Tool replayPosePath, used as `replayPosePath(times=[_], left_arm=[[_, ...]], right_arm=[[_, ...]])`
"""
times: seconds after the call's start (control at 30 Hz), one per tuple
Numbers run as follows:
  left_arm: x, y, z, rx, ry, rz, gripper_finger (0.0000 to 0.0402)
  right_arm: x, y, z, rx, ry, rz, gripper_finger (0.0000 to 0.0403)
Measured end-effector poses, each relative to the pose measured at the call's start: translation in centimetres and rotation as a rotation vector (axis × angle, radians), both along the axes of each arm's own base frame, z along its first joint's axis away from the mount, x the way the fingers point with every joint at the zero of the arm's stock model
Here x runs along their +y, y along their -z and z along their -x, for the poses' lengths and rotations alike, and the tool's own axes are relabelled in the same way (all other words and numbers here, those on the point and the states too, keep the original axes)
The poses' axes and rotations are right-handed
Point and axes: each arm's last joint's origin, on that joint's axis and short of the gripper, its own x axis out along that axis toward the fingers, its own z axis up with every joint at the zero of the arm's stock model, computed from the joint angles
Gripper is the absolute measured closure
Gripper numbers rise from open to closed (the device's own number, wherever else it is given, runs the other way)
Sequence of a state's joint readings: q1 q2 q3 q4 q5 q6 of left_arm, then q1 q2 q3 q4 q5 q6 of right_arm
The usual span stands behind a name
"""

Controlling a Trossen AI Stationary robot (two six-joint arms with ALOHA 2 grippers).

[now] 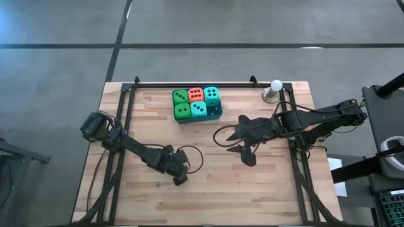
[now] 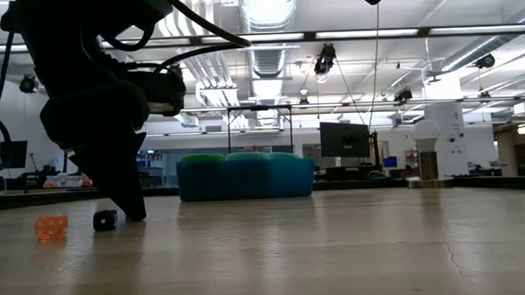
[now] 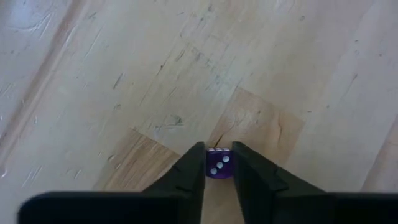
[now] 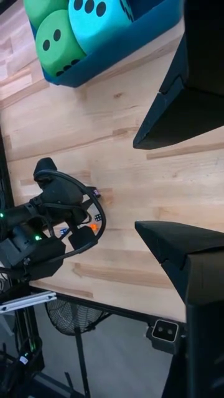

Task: Pick & Place Dice
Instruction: Put the small top blue dice into the blue bin

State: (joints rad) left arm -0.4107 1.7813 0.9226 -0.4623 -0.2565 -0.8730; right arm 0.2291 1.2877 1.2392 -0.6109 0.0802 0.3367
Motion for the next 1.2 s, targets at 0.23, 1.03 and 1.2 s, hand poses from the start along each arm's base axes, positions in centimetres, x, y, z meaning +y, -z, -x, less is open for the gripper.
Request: replayPosePath(times=[0.23, 1.03, 1.2], left_arm=[[0.0, 0.0, 0.0, -0.002, 0.001, 0.004, 0.0355], [9.0, -11.2, -4.2, -0.370, -0.229, -0.013, 0.0355], [13.6, -12.1, -5.3, -0.405, -0.340, -0.049, 0.0355]], right_arm=[[0.0, 0.0, 0.0, 0.000, 0.001, 0.000, 0.0209], [-0.4, -1.5, 1.6, -0.058, -0.001, -0.009, 0.0209], [-0.4, -1.5, 1.5, -0.057, -0.006, -0.002, 0.0209]])
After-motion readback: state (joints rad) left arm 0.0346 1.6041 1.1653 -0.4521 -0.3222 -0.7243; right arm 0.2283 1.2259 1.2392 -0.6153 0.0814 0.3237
